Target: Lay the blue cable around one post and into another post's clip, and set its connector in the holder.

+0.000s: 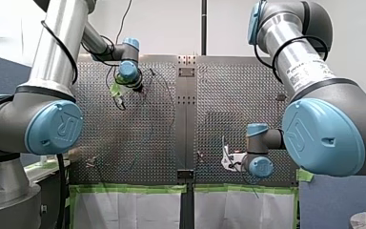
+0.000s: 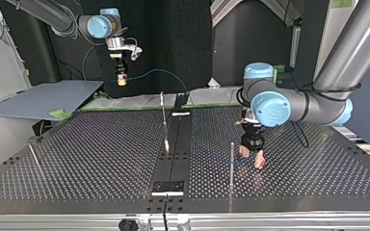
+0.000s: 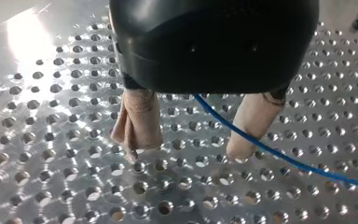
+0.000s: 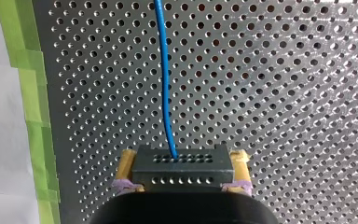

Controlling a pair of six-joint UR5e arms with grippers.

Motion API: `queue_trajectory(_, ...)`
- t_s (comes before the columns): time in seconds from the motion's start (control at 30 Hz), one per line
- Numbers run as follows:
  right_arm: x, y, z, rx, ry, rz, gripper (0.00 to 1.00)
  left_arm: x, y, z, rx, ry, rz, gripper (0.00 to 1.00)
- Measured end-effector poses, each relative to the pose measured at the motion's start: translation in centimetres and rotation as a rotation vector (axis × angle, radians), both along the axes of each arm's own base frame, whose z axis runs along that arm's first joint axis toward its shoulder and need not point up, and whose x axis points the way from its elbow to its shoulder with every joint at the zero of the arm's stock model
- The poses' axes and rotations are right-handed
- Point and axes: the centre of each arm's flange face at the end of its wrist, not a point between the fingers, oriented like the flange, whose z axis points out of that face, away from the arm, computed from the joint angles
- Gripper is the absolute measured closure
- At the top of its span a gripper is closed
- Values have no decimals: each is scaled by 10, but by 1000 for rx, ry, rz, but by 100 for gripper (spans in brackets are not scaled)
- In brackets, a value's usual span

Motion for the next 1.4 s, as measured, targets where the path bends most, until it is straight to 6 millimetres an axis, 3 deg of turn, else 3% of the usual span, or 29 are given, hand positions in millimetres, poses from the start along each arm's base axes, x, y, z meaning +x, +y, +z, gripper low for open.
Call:
queue_trajectory(0.3, 0, 0, 0, 0, -2, -1, 100, -2, -5, -4, -86, 23, -62, 0)
queue_trajectory(0.67, 0, 0, 0, 2, 1, -2, 100, -14, -6, -34, -202, 43, -135, 0)
queue_trajectory(0.97, 0, 1, -1, 5, 4, 0, 100, -20, 4, -12, -289, -13, -132, 0)
queue_trajectory(1.4, 1, 2, -1, 5, 6, 2, 100, -29, 19, -15, -394, 71, -63, 0)
